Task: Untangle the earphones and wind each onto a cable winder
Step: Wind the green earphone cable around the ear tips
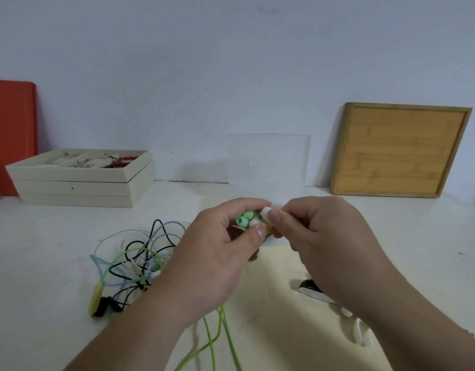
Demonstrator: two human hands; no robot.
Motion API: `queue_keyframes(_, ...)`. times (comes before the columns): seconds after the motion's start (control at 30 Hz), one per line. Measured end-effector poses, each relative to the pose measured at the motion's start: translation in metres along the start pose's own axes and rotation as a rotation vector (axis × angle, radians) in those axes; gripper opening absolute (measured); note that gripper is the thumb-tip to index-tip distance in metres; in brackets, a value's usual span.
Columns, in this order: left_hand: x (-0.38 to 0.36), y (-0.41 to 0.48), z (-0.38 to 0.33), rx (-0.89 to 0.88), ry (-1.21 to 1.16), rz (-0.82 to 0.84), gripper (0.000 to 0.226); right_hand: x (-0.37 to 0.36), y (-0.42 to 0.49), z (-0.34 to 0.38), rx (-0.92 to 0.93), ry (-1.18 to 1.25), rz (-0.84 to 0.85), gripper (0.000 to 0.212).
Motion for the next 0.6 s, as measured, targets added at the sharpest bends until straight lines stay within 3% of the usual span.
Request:
queue_keyframes(0.23, 0.0022, 0.0018, -0.0012, -0.053, 0.031, -0.031, 0.030, -0.0029, -0.0023, 0.0029, -0.012, 0.021, 0.025, 0.044)
queue_keyframes(0.37, 0.0029, 0.0020, -0.0008, -0.075, 0.082, -0.044, 0.024, -0.0037, -0.0032, 0.0007, 0.023, 0.014, 0.085, 0.032)
queue_keyframes(0.6, -0.0018, -0.0019, -0.0053, -0.075, 0.146, -0.020, 0.022, 0.0011, -0.0018, 0.0015, 0.099, -0.006, -0.013, 0.031)
Point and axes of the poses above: each hand's wrist, its own y-axis towards the middle knuckle, its own x-axis out of the back of the hand, z = x × y, the point moved 4 cm from there along y, towards the middle knuckle, and after that the axes turned 15 degrees about -y, right-handed, at the moved point
